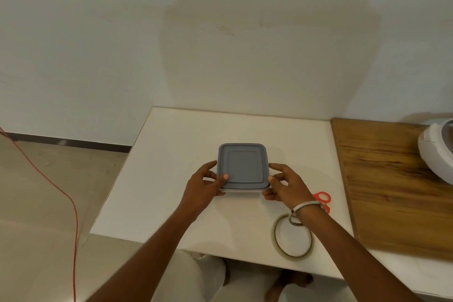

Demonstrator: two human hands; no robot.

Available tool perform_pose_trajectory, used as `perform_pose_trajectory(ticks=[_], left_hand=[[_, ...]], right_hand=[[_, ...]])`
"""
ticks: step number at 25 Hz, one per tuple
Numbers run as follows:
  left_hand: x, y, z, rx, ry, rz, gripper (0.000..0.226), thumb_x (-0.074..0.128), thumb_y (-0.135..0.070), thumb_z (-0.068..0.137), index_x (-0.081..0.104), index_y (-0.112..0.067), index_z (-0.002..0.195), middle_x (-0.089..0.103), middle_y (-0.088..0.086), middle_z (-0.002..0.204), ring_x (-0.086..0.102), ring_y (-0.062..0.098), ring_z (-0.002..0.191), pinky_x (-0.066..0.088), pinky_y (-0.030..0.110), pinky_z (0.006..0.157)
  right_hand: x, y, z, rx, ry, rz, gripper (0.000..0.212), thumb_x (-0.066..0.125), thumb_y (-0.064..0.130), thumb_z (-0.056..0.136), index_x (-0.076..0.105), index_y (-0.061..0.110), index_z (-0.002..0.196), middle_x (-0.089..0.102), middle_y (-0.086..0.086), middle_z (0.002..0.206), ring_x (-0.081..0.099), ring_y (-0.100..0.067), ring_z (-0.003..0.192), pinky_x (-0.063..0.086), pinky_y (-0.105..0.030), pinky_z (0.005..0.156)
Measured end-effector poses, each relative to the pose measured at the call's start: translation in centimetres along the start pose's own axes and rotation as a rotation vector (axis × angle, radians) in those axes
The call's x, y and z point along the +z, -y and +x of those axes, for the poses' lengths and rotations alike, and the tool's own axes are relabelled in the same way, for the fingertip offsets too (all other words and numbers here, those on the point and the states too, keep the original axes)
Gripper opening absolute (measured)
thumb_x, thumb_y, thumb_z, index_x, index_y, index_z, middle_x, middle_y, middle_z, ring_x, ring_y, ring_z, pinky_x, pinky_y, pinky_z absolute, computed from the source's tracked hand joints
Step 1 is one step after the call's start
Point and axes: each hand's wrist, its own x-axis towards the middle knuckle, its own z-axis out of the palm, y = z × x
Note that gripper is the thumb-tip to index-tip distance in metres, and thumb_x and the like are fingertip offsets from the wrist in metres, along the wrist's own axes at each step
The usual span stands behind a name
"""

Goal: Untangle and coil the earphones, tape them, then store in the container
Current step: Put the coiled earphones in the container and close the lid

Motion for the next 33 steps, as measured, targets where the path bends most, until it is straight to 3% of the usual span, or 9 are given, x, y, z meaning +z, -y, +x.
perform_pose_trajectory(ticks=[3,7,10,15,19,21,24,29,33], left_hand=[[0.3,-0.1,0.0,0.011,-0.006,-0.001,0.057,0.066,-0.026,0.088,0.045,-0.022,0.141,0.059,0.009,0.1,0.068,0.021,0.085,0.06,0.026,0.07],[0.0,0.0,0.0,0.02,0.032,0.011,0.061,0.065,-0.024,0.089,0.04,-0.023,0.145,0.059,0.007,0.096,0.068,0.022,0.085,0.06,0.026,0.072],[-0.2,0.0,0.1,0.019,0.072,0.006,0.064,0.066,-0.021,0.088,0.038,-0.024,0.145,0.056,0.008,0.095,0.067,0.019,0.082,0.059,0.023,0.072],[-0.3,0.2,0.5,-0.023,0.099,-0.069,0.068,0.07,-0.014,0.085,0.04,-0.024,0.145,0.05,0.014,0.093,0.064,0.022,0.085,0.06,0.03,0.075],[-0.5,-0.1,1.0,-0.054,0.111,-0.052,0.08,0.074,-0.015,0.081,0.031,-0.03,0.148,0.049,0.015,0.092,0.066,0.027,0.084,0.061,0.036,0.075],[-0.7,-0.5,1.4,-0.025,0.121,0.077,0.089,0.076,-0.019,0.08,0.022,-0.042,0.147,0.049,0.013,0.094,0.066,0.027,0.079,0.061,0.035,0.072],[-0.9,-1.0,1.8,0.019,0.189,0.18,0.089,0.077,-0.022,0.079,0.023,-0.044,0.146,0.049,0.01,0.092,0.064,0.023,0.073,0.061,0.033,0.07],[-1.0,-1.1,2.3,-0.014,0.229,0.124,0.094,0.079,-0.012,0.075,0.026,-0.037,0.148,0.043,0.012,0.092,0.061,0.023,0.073,0.061,0.041,0.074],[-1.1,-1.1,2.3,-0.019,0.233,0.151,0.097,0.08,-0.012,0.075,0.024,-0.039,0.149,0.044,0.012,0.094,0.058,0.026,0.078,0.06,0.045,0.076]], right_hand=[[0.4,0.0,0.2,-0.087,-0.109,-0.074,0.013,0.059,0.01,0.09,0.056,0.006,0.102,0.062,-0.011,0.09,0.07,-0.029,0.066,0.06,-0.041,0.067],[0.2,-0.3,0.4,0.03,-0.037,0.061,0.005,0.059,0.004,0.089,0.055,0.004,0.091,0.061,-0.015,0.091,0.069,-0.034,0.07,0.06,-0.043,0.07],[-0.3,-0.1,0.4,0.144,0.032,0.226,0.017,0.058,-0.001,0.088,0.052,0.003,0.103,0.06,-0.021,0.094,0.067,-0.033,0.071,0.06,-0.035,0.062],[-0.8,0.0,0.4,0.164,0.094,0.245,0.031,0.06,-0.004,0.086,0.052,0.003,0.115,0.062,-0.021,0.095,0.068,-0.034,0.078,0.061,-0.038,0.067],[-1.2,1.2,1.3,0.21,0.113,0.061,0.021,0.06,0.021,0.09,0.055,0.009,0.106,0.065,-0.017,0.099,0.069,-0.031,0.076,0.06,-0.04,0.066],[-0.8,1.5,2.3,0.147,0.02,-0.15,0.03,0.057,0.036,0.091,0.057,0.007,0.097,0.069,-0.016,0.089,0.07,-0.028,0.068,0.06,-0.04,0.065],[0.1,1.9,3.3,0.069,-0.082,-0.354,0.027,0.055,0.035,0.092,0.054,0.007,0.089,0.068,-0.014,0.073,0.068,-0.028,0.057,0.06,-0.039,0.06],[-0.1,1.8,4.2,0.098,-0.029,-0.245,0.024,0.058,0.028,0.091,0.05,0.008,0.083,0.063,-0.016,0.071,0.062,-0.029,0.052,0.059,-0.041,0.059],[-0.3,1.6,3.9,0.087,0.012,-0.251,0.025,0.059,0.028,0.09,0.052,0.005,0.093,0.065,-0.016,0.075,0.064,-0.028,0.057,0.059,-0.041,0.061]])
